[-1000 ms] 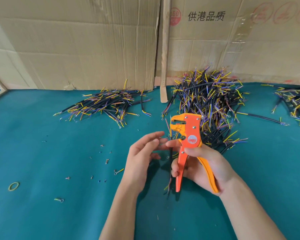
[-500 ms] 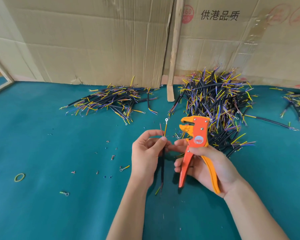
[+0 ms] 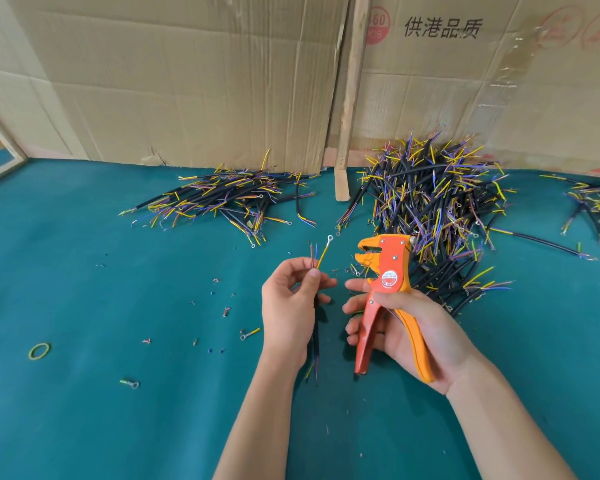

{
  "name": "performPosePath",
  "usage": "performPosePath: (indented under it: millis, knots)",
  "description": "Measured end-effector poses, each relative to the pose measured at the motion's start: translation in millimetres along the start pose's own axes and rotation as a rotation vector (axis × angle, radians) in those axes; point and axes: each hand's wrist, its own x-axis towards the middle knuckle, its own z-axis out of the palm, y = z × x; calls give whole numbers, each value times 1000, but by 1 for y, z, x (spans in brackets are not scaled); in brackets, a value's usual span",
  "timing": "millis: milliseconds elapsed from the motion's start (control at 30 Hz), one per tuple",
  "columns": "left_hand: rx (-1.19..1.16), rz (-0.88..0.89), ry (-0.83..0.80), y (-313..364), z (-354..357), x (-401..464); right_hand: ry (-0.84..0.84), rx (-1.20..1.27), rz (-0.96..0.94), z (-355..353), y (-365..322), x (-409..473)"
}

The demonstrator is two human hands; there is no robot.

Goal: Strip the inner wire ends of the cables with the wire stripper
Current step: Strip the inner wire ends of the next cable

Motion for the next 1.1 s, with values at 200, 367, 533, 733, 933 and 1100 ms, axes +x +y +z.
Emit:
performPosePath:
  millis: [200,367,533,733,933,1100]
  knots:
    - [-468,-115,81,6,4,9,-96,-77,65,4,2,-3]
    - [-408,-72,210,8,-1,12,-293,-75,125,3,9,-6]
    - [522,235,402,7,-8,8,-231,129,66,-9,11,-4]
    - [723,544,-140,14,3,-9,-236,253,8,-11,6,-3]
    - [706,544,-271,7,15,-14,-204,265,-89,-21,-2,-8]
    - [699,524,-209,7,18,-17,-129,251,-128,-20,-3,-8]
